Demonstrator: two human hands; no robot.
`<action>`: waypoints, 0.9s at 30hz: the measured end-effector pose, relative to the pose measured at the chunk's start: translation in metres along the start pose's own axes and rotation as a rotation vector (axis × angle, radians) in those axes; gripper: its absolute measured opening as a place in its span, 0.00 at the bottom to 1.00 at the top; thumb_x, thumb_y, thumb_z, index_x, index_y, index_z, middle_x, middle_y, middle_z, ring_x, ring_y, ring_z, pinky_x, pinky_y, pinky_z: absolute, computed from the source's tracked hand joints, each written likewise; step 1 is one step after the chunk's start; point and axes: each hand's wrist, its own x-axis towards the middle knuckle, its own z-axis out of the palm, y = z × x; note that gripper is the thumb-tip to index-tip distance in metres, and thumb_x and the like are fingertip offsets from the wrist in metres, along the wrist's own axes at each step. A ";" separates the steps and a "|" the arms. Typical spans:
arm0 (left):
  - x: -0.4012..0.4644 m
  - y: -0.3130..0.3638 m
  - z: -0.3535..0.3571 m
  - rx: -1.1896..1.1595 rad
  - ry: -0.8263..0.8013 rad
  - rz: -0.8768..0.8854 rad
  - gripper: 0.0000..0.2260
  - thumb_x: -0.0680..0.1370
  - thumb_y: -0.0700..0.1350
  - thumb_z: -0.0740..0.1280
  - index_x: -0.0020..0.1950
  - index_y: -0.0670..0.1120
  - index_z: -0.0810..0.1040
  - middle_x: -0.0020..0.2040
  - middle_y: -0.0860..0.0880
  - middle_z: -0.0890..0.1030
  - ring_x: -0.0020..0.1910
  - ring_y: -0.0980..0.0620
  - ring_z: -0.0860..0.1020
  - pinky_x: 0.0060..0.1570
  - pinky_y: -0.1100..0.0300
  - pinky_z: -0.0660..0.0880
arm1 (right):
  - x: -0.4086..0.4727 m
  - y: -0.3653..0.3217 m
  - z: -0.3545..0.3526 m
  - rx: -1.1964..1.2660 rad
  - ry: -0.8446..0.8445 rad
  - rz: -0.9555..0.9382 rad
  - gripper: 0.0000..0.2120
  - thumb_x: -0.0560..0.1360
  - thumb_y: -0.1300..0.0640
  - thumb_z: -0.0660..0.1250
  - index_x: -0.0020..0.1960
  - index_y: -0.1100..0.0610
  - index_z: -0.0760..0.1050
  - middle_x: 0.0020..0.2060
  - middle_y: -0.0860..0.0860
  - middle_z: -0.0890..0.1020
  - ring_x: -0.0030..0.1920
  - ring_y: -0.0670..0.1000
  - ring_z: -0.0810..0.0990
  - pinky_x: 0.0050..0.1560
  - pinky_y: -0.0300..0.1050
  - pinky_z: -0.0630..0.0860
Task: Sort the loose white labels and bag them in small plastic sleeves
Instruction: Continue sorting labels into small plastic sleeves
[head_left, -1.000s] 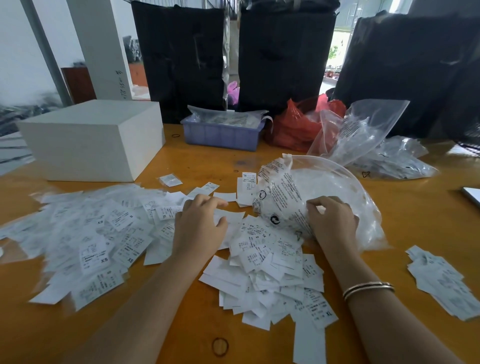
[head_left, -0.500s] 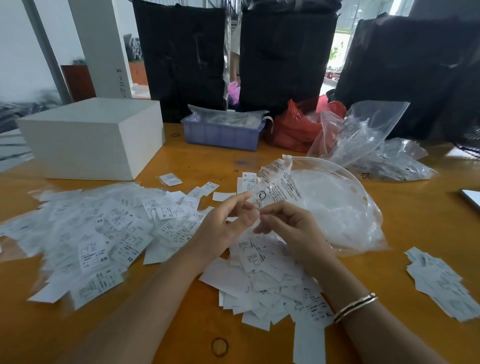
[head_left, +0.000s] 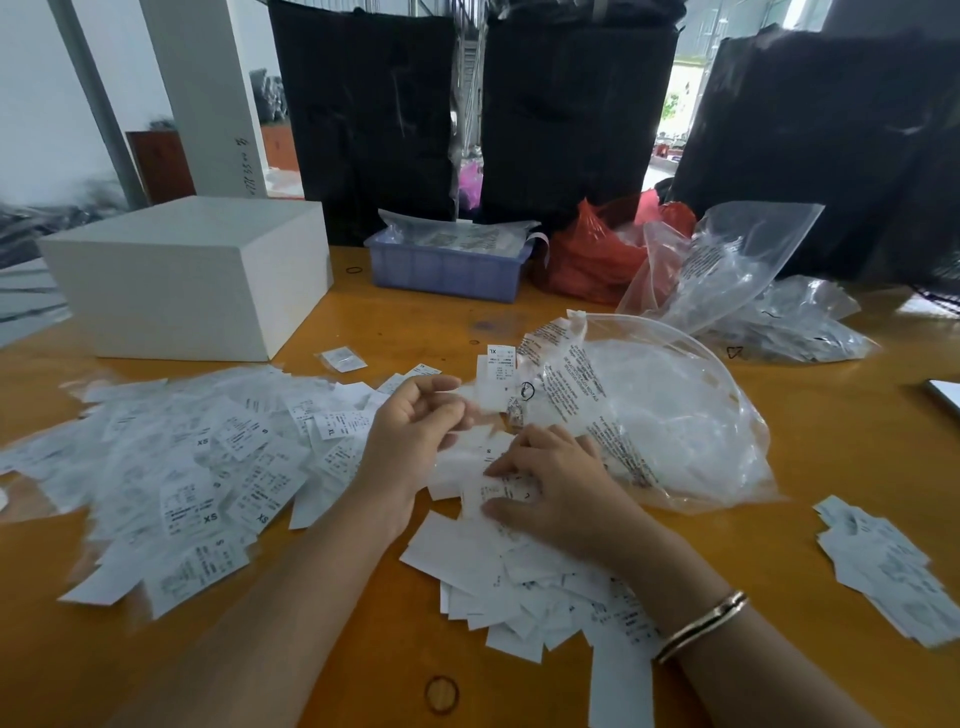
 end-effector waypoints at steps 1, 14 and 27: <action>0.000 0.000 0.000 -0.007 -0.006 -0.004 0.09 0.78 0.37 0.64 0.52 0.51 0.77 0.39 0.55 0.84 0.41 0.59 0.82 0.43 0.63 0.75 | 0.000 -0.001 0.000 0.040 0.009 0.011 0.15 0.72 0.38 0.64 0.56 0.41 0.73 0.53 0.39 0.70 0.56 0.43 0.64 0.59 0.43 0.54; 0.001 -0.003 0.001 -0.011 -0.080 -0.030 0.06 0.76 0.40 0.67 0.51 0.47 0.82 0.44 0.50 0.85 0.44 0.54 0.83 0.42 0.66 0.78 | -0.003 0.006 -0.005 1.044 0.431 0.277 0.10 0.76 0.59 0.67 0.53 0.46 0.73 0.42 0.63 0.79 0.41 0.64 0.79 0.44 0.61 0.77; -0.006 -0.005 0.006 0.275 -0.320 0.084 0.06 0.72 0.43 0.73 0.46 0.52 0.82 0.40 0.55 0.85 0.40 0.57 0.83 0.42 0.67 0.77 | -0.001 0.003 -0.004 0.752 0.419 0.116 0.05 0.74 0.55 0.69 0.45 0.45 0.80 0.40 0.45 0.82 0.40 0.41 0.77 0.42 0.30 0.73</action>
